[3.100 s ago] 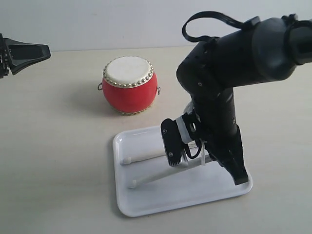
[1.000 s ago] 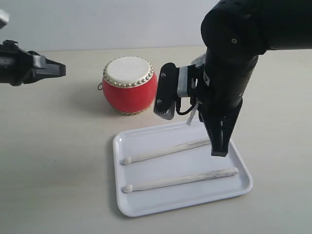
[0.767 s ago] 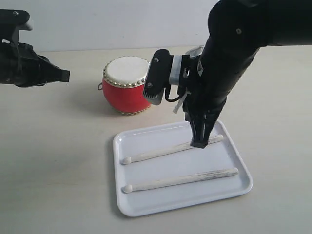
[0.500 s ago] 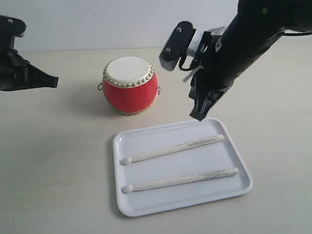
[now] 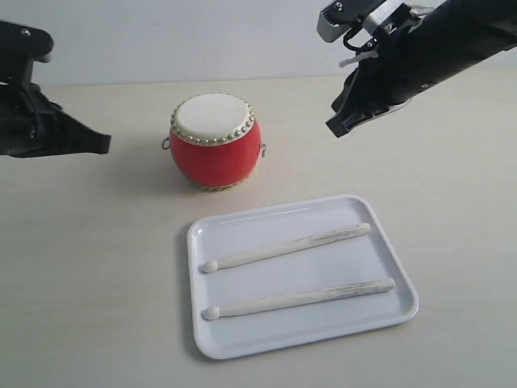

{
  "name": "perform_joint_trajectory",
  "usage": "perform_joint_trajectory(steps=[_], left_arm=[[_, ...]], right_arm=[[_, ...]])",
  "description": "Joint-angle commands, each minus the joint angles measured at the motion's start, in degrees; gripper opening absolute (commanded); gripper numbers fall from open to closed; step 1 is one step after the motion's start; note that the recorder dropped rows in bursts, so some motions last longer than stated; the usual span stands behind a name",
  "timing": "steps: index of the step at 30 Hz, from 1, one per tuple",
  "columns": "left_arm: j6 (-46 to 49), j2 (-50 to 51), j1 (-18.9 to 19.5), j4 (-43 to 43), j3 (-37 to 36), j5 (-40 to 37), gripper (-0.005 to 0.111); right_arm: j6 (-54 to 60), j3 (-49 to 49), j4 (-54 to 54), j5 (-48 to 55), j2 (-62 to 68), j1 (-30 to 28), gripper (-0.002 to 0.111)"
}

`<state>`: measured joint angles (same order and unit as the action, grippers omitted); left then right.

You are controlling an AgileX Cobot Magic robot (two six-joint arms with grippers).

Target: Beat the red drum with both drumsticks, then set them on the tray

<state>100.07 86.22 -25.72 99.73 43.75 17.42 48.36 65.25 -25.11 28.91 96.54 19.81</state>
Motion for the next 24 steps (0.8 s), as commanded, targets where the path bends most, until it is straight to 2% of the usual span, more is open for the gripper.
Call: perform_joint_trajectory(steps=[1,3,6,9,11,17,24], left_arm=[[0.2,-0.5,-3.0,0.2,-1.3,-3.8,0.000],[0.2,-0.9,-3.1,0.2,-2.1,-5.0,0.000],[0.2,-3.4,-3.2,0.2,-3.8,-11.4,0.000],[0.4,-7.9,-3.2,0.1,-6.0,-26.0,0.000],[0.4,-12.0,-3.2,-2.1,-6.7,-32.5,0.000],[0.4,-21.8,-3.2,-2.2,-7.5,-32.1,0.000],[0.4,-25.8,-3.2,-2.1,-7.5,-32.1,0.000]], right_arm=[[1.4,0.1,-3.0,-0.8,-0.3,-0.3,0.000],[2.4,0.1,-3.2,-2.6,0.0,-0.3,0.000],[2.6,0.1,-3.2,-3.5,0.3,-0.3,0.000],[2.3,0.1,-3.3,-3.4,0.3,-0.3,0.000],[2.3,0.1,-3.4,-3.4,0.3,-0.3,0.000],[2.5,0.1,-3.4,-3.4,0.3,-0.3,0.000],[2.5,0.1,-3.4,-3.4,0.3,-0.3,0.000]])
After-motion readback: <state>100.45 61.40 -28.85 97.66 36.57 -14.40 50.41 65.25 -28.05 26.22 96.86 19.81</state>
